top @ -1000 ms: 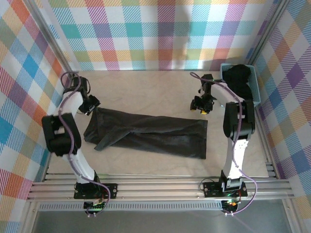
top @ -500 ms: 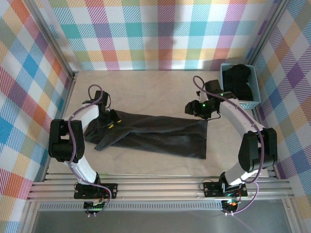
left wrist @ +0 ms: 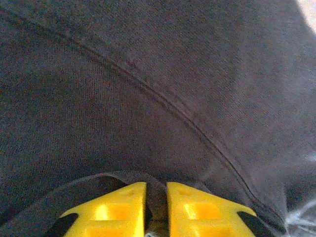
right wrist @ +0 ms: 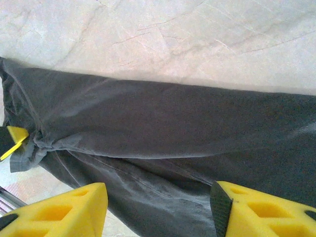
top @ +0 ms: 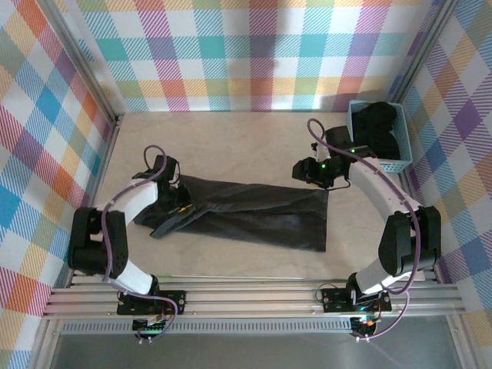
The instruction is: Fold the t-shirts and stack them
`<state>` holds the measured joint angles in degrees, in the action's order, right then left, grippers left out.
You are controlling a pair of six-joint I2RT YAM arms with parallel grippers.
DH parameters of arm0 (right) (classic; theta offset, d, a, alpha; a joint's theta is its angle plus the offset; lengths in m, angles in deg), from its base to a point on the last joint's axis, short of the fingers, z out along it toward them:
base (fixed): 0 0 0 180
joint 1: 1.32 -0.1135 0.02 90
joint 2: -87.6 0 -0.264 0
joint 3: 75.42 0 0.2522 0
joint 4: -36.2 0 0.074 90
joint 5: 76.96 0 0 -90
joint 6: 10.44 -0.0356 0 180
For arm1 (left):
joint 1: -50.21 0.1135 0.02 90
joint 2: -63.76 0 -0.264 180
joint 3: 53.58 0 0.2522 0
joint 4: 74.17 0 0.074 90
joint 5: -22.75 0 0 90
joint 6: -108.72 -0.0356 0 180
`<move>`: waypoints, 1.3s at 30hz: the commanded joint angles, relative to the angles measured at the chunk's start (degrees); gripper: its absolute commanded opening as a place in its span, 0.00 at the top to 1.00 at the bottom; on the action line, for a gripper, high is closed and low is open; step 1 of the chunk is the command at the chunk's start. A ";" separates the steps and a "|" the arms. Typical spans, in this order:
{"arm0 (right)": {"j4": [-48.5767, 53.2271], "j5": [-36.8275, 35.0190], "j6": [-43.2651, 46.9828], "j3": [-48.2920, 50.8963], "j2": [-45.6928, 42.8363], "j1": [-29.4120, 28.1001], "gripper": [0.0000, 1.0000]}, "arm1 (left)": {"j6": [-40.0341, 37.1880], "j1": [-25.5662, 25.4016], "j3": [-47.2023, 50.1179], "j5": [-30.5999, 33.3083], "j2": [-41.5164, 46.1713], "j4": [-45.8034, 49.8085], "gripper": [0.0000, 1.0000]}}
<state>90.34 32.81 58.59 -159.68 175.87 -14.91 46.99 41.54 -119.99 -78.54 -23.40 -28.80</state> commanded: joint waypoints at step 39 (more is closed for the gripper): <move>-1.97 2.42 -1.47 1.81 -0.83 -0.57 0.42 | 15.30 -9.42 17.44 4.37 16.65 -5.33 0.56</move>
<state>88.72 33.77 57.32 -158.22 175.82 -14.93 61.42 32.84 -103.86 -75.68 -8.38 -33.10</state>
